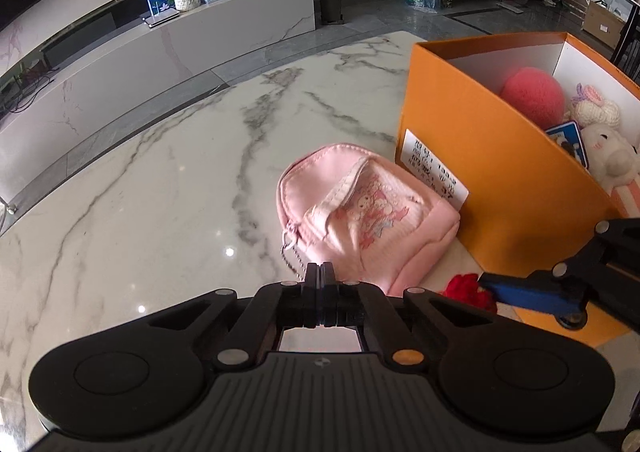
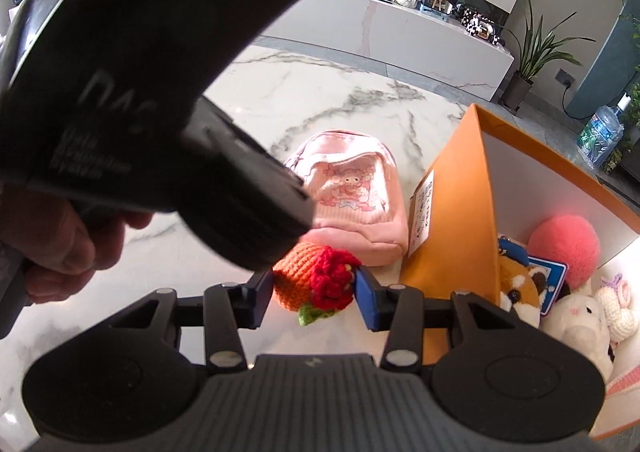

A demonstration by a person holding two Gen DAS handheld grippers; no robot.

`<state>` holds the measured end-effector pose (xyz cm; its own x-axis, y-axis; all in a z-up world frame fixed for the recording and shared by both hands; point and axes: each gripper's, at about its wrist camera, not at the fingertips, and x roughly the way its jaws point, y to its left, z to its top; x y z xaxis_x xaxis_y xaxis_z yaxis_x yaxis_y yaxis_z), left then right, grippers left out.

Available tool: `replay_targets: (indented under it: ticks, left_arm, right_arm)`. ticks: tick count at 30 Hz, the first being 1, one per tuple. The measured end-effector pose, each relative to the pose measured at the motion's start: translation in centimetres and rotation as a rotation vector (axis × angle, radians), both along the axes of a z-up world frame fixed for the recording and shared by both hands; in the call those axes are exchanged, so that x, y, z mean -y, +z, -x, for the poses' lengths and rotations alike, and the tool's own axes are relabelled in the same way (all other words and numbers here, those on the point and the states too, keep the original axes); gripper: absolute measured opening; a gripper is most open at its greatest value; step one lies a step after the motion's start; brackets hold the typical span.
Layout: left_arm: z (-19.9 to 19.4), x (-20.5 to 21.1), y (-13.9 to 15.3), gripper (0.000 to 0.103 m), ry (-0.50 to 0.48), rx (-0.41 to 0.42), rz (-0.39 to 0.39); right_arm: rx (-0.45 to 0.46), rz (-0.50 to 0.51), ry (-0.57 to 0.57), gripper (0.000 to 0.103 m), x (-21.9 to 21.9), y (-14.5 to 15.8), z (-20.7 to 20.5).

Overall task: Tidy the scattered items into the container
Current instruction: 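Lower the left tool to the pink backpack and close on its strap, then grasp the pink backpack with the left gripper while the right holds the crochet fruit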

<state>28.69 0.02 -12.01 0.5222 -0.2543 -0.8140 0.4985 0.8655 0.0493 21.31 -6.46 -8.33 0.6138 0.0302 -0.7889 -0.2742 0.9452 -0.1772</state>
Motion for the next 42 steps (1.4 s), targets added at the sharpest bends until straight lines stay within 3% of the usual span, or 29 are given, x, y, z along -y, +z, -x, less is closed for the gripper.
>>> replay_targets:
  ticks: [7, 16, 17, 18, 19, 25, 27, 28, 29, 33, 35, 40, 42]
  left_arm:
    - [2.7, -2.9, 0.9, 0.0, 0.084, -0.022, 0.044]
    - [4.1, -4.7, 3.1, 0.004, 0.202, 0.067, 0.052]
    - [3.9, -4.7, 3.2, 0.005, 0.207, 0.07, 0.057]
    - [3.8, -4.7, 3.2, 0.006, 0.211, 0.073, 0.061]
    - [3.6, -4.7, 3.2, 0.006, 0.214, 0.075, 0.065]
    - [2.5, -4.5, 1.9, 0.007, 0.227, 0.055, 0.098]
    - [2.2, -4.6, 1.3, 0.007, 0.229, 0.043, 0.112]
    - [2.1, -4.7, 1.2, 0.008, 0.23, 0.039, 0.12]
    - [2.1, -4.8, 1.0, 0.009, 0.23, 0.037, 0.125]
    - [2.0, -5.2, 0.8, 0.011, 0.238, 0.037, 0.131]
    - [2.0, -5.5, 0.7, 0.012, 0.245, 0.037, 0.133]
    - [2.0, -6.2, 0.5, 0.014, 0.264, 0.03, 0.14]
    - [2.1, -6.4, 0.2, 0.015, 0.269, 0.024, 0.138]
  right_arm:
    - [0.023, 0.022, -0.011, 0.047, -0.1, 0.1, 2.3]
    - [0.204, 0.116, 0.007, 0.046, -0.9, 1.4, 2.6]
    - [0.222, 0.127, 0.003, 0.041, -0.9, 1.4, 2.2]
    - [0.239, 0.14, -0.002, 0.029, -0.9, 1.3, 1.6]
    - [0.252, 0.151, -0.012, 0.003, -1.0, 1.1, 1.0]
    - [0.262, 0.181, -0.034, 0.003, -1.1, -0.6, -2.3]
    - [0.266, 0.178, -0.036, 0.007, -1.0, -1.0, -2.6]
    - [0.275, 0.181, -0.035, 0.016, -1.0, -1.1, -2.5]
    - [0.283, 0.184, -0.035, 0.031, -1.0, -1.2, -2.4]
    - [0.352, 0.221, -0.018, 0.052, -1.1, -0.9, -1.7]
    - [0.338, 0.236, -0.013, 0.064, -1.4, -1.2, -2.1]
    - [0.264, 0.282, -0.035, 0.07, -2.1, -2.8, -3.4]
    - [0.275, 0.301, -0.056, 0.071, -2.4, -3.3, -3.5]
